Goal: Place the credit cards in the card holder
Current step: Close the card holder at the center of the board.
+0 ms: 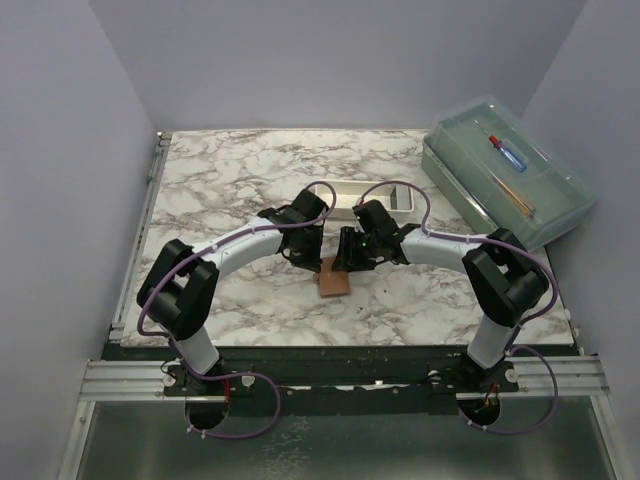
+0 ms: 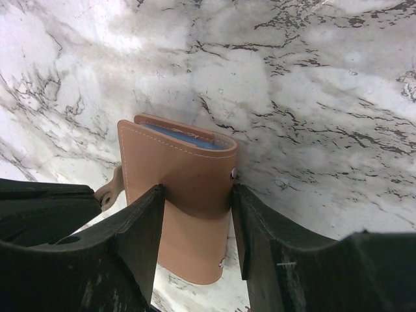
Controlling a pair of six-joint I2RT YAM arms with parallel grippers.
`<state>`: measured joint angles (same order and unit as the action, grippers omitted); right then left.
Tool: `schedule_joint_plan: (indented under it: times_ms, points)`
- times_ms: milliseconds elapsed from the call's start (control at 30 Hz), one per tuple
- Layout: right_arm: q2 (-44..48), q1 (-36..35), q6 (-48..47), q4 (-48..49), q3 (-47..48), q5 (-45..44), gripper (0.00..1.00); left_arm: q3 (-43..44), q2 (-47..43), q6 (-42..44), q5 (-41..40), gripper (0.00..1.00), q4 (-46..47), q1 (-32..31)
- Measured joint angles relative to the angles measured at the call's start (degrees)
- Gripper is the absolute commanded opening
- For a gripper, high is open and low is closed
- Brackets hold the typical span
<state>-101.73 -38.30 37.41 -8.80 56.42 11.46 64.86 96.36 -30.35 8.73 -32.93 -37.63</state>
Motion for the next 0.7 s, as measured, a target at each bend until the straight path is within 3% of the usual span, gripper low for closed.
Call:
schedule_joint_plan:
  times_ms: [700]
  points:
    - [-0.22,-0.15,0.28,0.28,0.11,0.02,0.52,2.49,3.45,-2.01,-0.57,0.0,1.84,-2.89]
